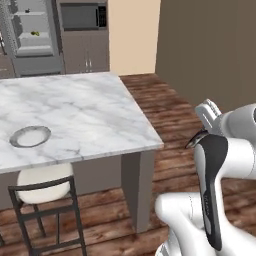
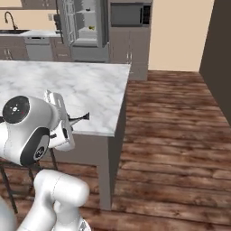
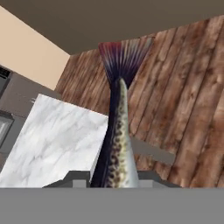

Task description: Transport the fish and broccoli to the fridge. Place the fish on the rack containing meat and place the broccoli on the rack containing the vegetable, ensuring meats and vegetables are on different racks.

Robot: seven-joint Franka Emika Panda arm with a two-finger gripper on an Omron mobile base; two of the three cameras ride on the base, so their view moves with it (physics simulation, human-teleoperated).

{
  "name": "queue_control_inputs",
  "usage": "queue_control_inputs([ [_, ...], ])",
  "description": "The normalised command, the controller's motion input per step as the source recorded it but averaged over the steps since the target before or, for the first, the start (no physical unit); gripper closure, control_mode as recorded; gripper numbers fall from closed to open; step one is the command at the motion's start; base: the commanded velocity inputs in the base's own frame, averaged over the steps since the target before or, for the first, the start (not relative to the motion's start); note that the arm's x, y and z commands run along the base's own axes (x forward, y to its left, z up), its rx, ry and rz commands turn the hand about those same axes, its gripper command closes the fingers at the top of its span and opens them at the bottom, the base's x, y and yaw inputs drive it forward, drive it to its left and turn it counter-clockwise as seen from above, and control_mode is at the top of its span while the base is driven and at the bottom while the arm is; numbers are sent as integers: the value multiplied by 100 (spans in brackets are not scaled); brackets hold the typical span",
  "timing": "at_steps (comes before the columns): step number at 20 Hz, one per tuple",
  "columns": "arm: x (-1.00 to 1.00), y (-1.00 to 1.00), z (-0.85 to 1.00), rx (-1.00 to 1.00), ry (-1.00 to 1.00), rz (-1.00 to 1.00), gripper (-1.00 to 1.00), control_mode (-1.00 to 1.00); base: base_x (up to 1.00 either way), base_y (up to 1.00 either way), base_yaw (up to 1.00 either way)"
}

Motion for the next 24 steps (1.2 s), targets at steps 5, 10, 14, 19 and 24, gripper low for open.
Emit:
queue_control_inputs([
  [5, 0, 0, 0, 0, 0, 0, 100, 100, 1, -100, 0],
  [10, 0, 0, 0, 0, 0, 0, 100, 100, 27, -100, 1],
  [14, 0, 0, 0, 0, 0, 0, 100, 100, 85, -100, 10],
  [19, 0, 0, 0, 0, 0, 0, 100, 100, 100, -48, 10],
  [24, 0, 0, 0, 0, 0, 0, 100, 100, 100, -42, 11],
])
